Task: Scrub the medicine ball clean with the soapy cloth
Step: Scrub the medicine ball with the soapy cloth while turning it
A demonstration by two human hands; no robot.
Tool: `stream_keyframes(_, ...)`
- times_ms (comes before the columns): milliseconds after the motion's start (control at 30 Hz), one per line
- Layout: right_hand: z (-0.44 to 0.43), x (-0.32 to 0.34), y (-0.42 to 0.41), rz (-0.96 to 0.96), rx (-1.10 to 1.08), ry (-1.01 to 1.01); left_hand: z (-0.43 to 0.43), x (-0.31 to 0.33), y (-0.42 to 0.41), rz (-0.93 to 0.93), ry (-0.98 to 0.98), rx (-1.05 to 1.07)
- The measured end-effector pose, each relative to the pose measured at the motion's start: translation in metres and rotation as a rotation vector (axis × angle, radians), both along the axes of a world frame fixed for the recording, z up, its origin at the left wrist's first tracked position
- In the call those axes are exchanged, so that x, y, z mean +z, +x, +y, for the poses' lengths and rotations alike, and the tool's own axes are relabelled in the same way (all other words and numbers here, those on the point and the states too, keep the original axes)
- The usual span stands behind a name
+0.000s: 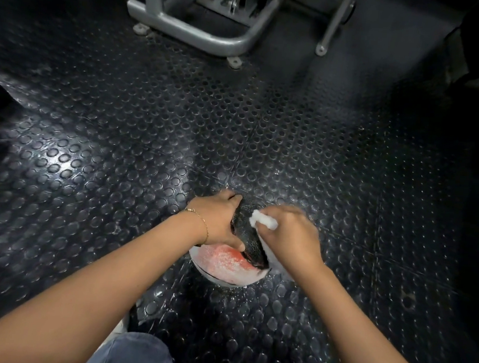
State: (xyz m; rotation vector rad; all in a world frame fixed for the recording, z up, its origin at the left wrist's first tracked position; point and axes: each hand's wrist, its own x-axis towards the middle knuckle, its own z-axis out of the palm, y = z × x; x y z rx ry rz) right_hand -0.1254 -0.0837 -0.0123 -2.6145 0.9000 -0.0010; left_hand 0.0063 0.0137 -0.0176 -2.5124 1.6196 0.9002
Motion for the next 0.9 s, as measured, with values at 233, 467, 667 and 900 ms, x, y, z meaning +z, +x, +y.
stream_keyframes(233,-0.001,0.0,0.004,-0.006,0.024,-0.03,0.002,-0.002,0.0,-0.002,-0.017,-0.013)
stream_keyframes(467,-0.018,-0.001,0.007,0.028,-0.05,-0.027,0.001,-0.003,-0.005,-0.02,-0.056,-0.035)
stream_keyframes(667,-0.011,0.006,-0.008,0.063,0.24,-0.077,0.006,0.0,-0.005,-0.015,-0.079,-0.078)
stream_keyframes(900,-0.018,0.002,-0.018,0.054,0.242,-0.178,-0.004,0.0,-0.018,-0.091,-0.103,-0.157)
